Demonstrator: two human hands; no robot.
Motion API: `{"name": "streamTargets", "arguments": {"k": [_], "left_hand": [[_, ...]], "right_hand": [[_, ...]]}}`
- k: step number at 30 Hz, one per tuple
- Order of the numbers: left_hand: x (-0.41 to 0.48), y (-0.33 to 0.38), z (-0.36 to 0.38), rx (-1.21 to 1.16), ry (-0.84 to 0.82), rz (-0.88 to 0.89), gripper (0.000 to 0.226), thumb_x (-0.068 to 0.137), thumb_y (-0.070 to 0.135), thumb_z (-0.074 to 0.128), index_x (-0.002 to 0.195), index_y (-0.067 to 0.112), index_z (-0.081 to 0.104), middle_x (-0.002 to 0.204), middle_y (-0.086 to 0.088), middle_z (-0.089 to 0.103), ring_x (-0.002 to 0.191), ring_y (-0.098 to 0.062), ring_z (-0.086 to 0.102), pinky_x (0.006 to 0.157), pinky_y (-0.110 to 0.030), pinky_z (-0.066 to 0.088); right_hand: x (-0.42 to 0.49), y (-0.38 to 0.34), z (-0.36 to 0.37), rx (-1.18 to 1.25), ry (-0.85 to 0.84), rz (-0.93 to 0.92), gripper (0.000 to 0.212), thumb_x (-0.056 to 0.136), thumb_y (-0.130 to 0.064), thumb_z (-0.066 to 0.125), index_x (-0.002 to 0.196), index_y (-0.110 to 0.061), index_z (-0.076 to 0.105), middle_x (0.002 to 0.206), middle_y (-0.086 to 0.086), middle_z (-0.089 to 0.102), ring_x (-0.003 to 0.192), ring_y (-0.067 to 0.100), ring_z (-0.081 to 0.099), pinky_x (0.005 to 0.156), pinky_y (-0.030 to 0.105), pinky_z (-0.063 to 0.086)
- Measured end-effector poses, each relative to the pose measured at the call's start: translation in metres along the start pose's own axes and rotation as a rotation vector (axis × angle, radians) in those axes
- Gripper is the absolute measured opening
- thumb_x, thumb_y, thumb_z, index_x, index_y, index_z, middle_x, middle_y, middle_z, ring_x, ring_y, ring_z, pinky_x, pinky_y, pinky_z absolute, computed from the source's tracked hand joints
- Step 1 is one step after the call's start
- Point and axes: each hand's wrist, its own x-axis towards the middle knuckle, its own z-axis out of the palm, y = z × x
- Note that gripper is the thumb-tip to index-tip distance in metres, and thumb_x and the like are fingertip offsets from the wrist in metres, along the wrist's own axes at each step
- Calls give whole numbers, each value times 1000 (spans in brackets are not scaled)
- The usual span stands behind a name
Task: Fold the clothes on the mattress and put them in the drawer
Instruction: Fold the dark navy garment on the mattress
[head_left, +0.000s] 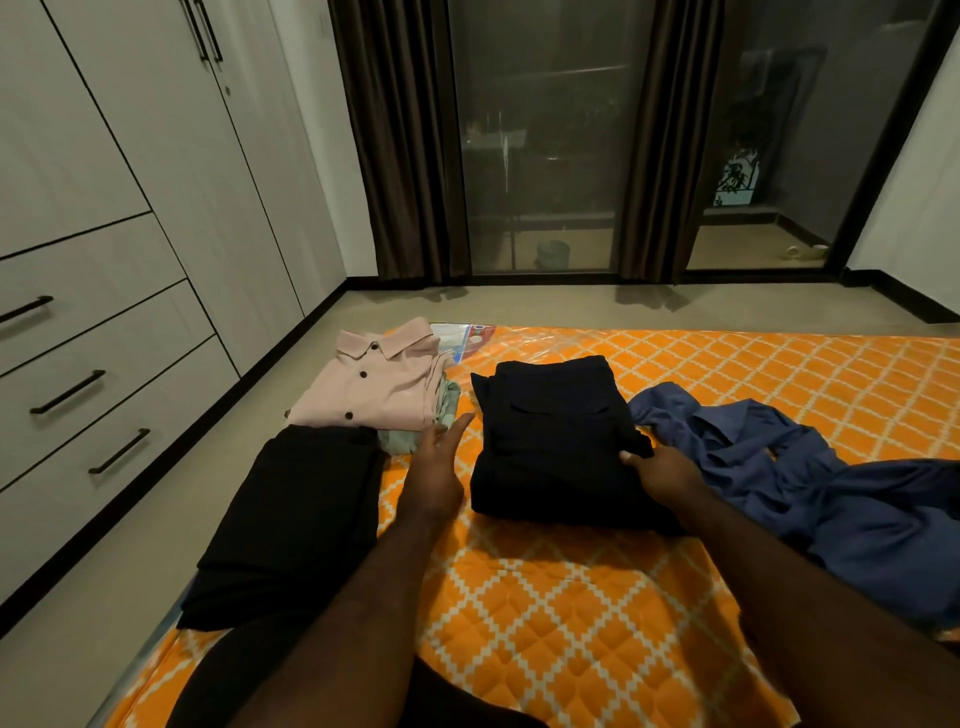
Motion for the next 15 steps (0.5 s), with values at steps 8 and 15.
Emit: {"name": "streamTargets", "arguments": {"k": [8,15], "left_hand": [[6,-11,19,98,-103,483,112,76,49,83,158,48,7,169,-1,-6,152,-30,18,112,-43,31],[4,-12,30,-83,-198,516,86,71,58,83,145,34,47,167,13,14,154,-14,19,121,-37,28]], "right_hand": [[-2,-4,-21,253,-245,167,47,99,-27,68,134,2,58,131,20,63,107,33,60,92,42,48],[-18,-14,-38,436,-335,258,33,108,-12,48,140,-1,49,101,14,57,97,34,57,89,44,39]]}}
